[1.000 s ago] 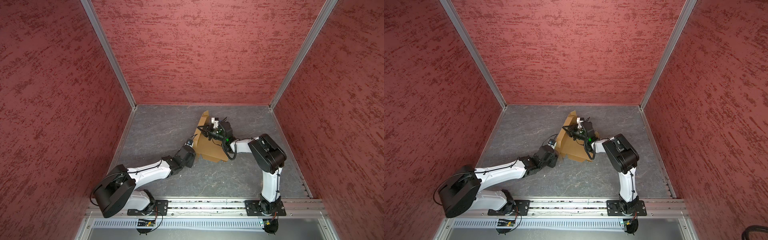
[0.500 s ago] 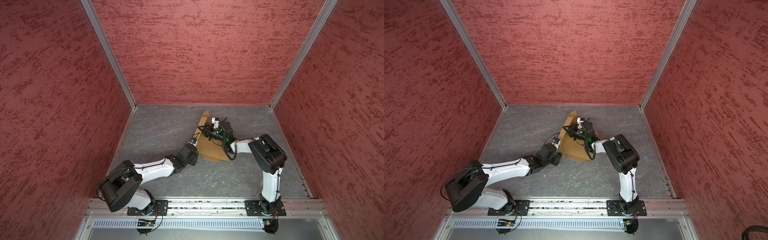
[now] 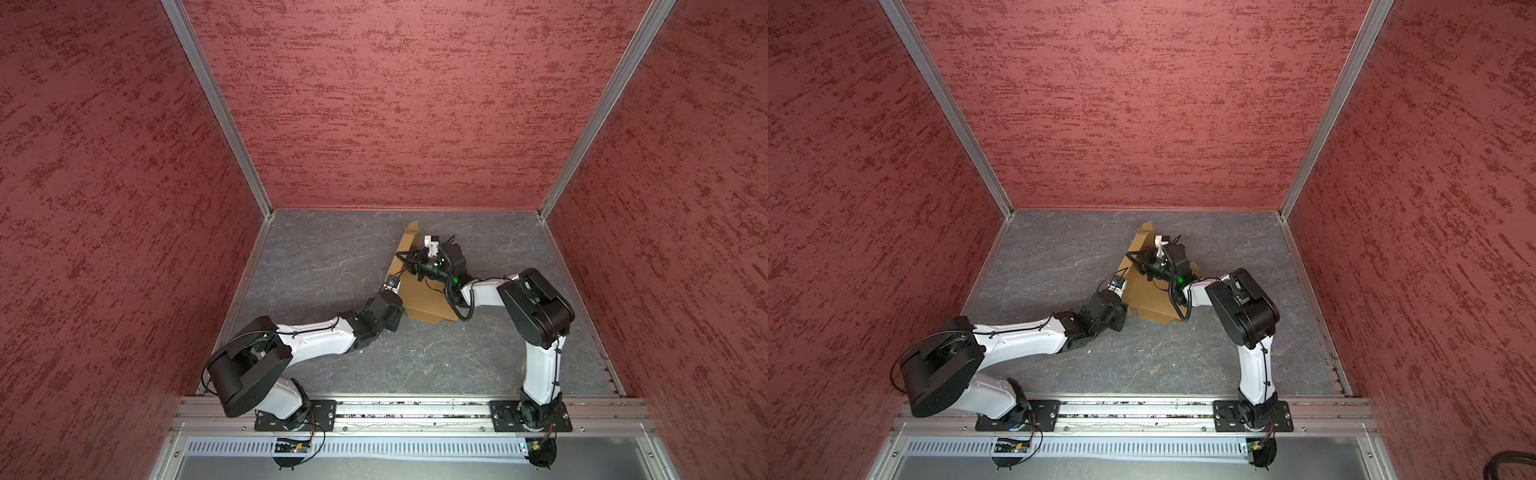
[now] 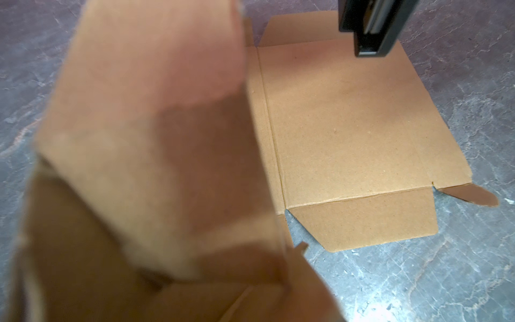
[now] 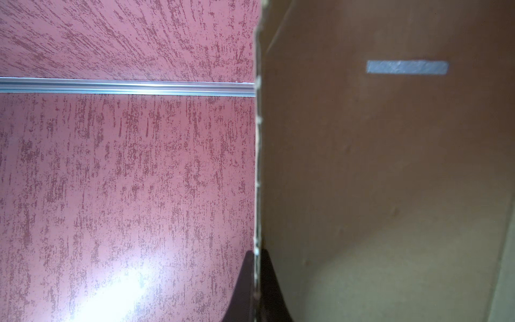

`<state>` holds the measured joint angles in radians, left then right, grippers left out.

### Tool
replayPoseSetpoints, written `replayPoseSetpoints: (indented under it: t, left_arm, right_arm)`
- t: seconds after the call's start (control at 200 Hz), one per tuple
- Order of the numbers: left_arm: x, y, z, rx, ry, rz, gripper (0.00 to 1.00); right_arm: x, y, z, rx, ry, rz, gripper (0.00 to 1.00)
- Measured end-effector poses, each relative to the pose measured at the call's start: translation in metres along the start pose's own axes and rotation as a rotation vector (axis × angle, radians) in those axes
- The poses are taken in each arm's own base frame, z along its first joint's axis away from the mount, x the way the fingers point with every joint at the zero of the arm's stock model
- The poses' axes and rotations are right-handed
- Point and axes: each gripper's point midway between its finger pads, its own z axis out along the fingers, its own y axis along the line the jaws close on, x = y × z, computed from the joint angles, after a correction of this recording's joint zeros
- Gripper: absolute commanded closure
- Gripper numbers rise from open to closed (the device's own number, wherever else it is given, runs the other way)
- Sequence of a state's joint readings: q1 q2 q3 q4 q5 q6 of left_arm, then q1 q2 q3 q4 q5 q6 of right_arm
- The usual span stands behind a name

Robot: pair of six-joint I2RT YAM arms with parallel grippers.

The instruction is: Fold the paper box

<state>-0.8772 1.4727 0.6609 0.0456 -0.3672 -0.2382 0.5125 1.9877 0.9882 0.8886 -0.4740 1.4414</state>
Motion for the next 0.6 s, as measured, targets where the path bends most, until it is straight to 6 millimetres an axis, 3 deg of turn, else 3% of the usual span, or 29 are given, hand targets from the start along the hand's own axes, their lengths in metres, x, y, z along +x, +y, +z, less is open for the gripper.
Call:
replayPoseSetpoints:
  t: [0.26,0.601]
  left_arm:
    - [-0.021,-0.012,-0.006,-0.04,-0.085,0.006,0.54]
    - [-0.025,-0.013,0.002,-0.1,-0.113,0.005,0.48]
  right_arm:
    - [0.002,-0.01,-0.004,0.023,-0.007,0.02,1.0]
    - [-0.001,-0.012,-0.005,0.026,-0.024,0.027,1.0]
